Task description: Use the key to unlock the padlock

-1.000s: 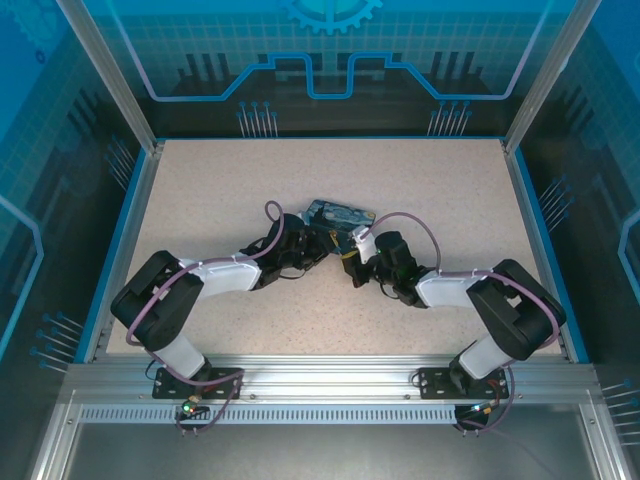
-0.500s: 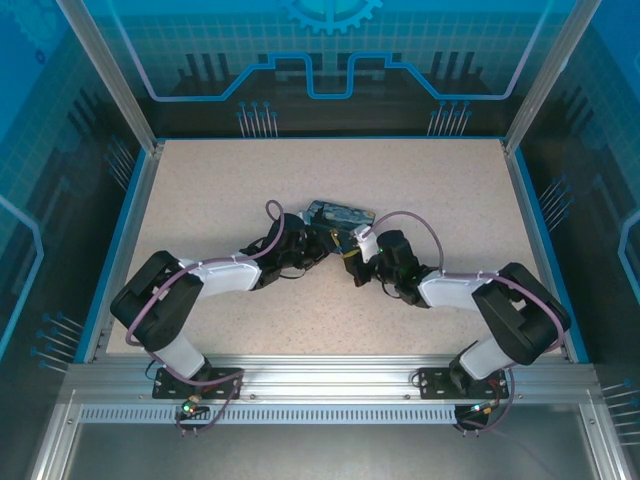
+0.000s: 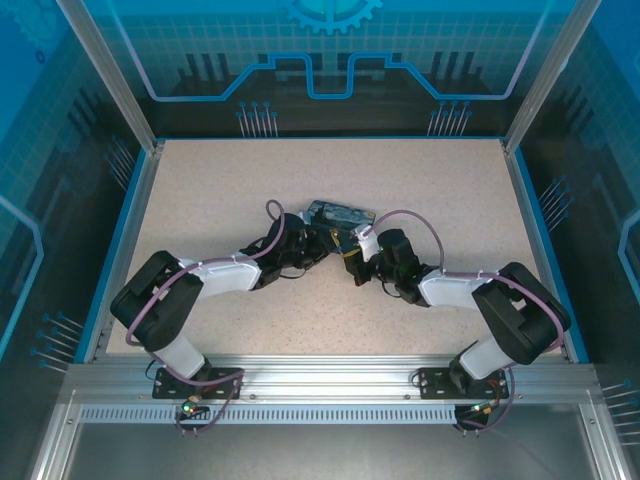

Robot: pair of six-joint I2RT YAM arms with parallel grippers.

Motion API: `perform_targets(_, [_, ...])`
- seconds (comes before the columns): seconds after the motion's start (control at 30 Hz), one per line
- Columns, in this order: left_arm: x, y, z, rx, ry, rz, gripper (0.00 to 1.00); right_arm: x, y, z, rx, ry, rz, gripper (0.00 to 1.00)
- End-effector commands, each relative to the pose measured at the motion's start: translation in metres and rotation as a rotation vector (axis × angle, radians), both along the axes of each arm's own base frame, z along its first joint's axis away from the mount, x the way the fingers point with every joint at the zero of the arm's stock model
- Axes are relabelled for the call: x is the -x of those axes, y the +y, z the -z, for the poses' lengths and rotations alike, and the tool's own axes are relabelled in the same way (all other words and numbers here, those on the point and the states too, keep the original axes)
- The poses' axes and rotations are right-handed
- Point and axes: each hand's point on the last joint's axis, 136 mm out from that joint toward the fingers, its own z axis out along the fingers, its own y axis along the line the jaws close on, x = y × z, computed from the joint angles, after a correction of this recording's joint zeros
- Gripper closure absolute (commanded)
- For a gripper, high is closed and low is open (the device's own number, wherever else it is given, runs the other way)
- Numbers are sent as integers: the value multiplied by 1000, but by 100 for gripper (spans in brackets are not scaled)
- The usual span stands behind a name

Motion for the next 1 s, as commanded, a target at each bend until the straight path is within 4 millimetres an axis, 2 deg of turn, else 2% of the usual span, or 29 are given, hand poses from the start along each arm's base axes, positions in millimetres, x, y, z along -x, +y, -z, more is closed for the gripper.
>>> perform_targets(0.0, [14, -14, 8, -11, 20, 72, 89, -10, 30, -62, -144, -146, -72, 99])
perform_targets(0.3, [13, -15, 13, -13, 25, 67, 89, -6, 25, -49, -119, -107, -56, 100])
perform_targets(0.97, [11, -14, 21, -33, 34, 64, 89, 1, 20, -42, -98, -60, -48, 100])
